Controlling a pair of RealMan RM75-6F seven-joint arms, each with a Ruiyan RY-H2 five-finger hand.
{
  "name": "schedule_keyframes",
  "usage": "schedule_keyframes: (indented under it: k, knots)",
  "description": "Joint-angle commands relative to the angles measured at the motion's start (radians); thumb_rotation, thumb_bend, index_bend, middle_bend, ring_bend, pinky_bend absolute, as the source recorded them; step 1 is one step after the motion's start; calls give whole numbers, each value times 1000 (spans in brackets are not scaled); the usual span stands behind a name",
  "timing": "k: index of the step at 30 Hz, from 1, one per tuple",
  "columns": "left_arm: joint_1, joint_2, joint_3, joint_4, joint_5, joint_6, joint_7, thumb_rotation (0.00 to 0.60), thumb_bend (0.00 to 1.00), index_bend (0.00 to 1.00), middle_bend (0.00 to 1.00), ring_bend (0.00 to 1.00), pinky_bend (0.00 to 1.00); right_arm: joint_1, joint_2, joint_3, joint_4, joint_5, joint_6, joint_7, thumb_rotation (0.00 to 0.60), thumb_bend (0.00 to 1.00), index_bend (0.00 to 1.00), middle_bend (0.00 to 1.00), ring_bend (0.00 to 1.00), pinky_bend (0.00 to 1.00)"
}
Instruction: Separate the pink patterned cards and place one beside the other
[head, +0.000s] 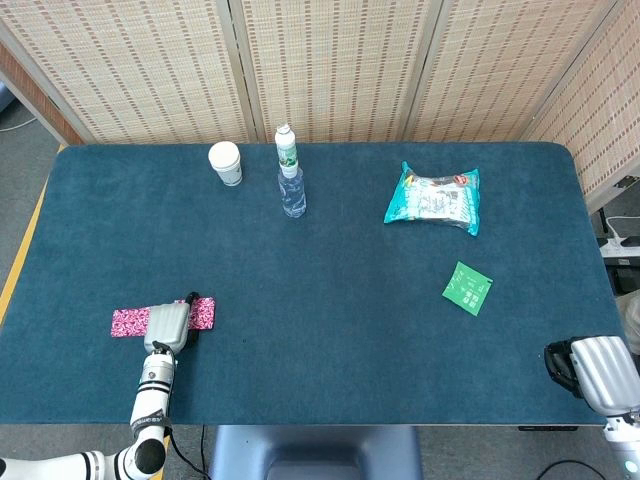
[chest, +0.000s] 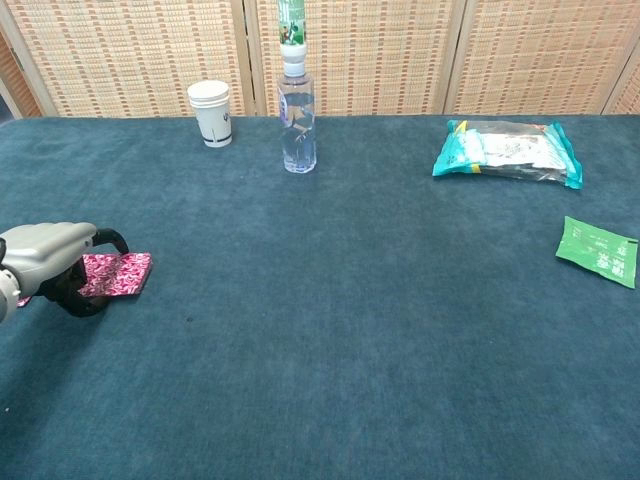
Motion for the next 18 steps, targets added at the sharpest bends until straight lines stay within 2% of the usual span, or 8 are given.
schedule_keyframes:
  k: [1,12,18]
  knots:
    - [-2,0,0,-1,-2,2,1,600,349,214,1000,1000,1000,0,0,-1,1,-1,0,0,600,697,1000,925,881,985]
    - [-9,-6,1,5,-17,4,8,600,348,258,1000,1000,1000,0,0,0,1,0,1,2,600,696,1000,925,881,985]
    - [-4,-3,9,-3,2,18,-8,600,348,314,1000,1000,1000,1,0,-1,0,0,-1,0,600,696,1000,925,881,984]
